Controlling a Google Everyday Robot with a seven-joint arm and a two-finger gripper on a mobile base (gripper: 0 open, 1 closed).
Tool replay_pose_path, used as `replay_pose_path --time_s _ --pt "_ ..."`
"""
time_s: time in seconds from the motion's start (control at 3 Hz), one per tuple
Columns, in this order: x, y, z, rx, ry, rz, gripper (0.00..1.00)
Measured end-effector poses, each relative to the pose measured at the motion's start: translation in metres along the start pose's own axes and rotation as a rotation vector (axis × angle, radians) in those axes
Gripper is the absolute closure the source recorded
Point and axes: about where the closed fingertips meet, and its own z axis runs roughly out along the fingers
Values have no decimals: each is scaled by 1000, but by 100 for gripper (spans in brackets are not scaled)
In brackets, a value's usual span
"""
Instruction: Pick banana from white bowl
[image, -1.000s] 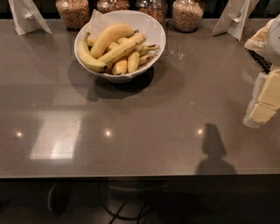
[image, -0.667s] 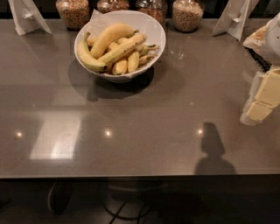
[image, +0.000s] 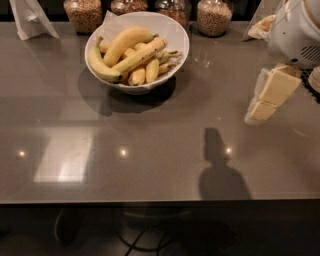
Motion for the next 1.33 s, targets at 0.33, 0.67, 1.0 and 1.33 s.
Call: replay_pose_path --time_s 0.33,0.67,1.0,1.33 --pt "-32 -15 11 29 -77 -61 0" --pt "-76 -33 26 45 -177 -136 0" --pt "-102 -43 34 55 -237 -180 0" --pt "-141 -59 57 43 -346 -276 0"
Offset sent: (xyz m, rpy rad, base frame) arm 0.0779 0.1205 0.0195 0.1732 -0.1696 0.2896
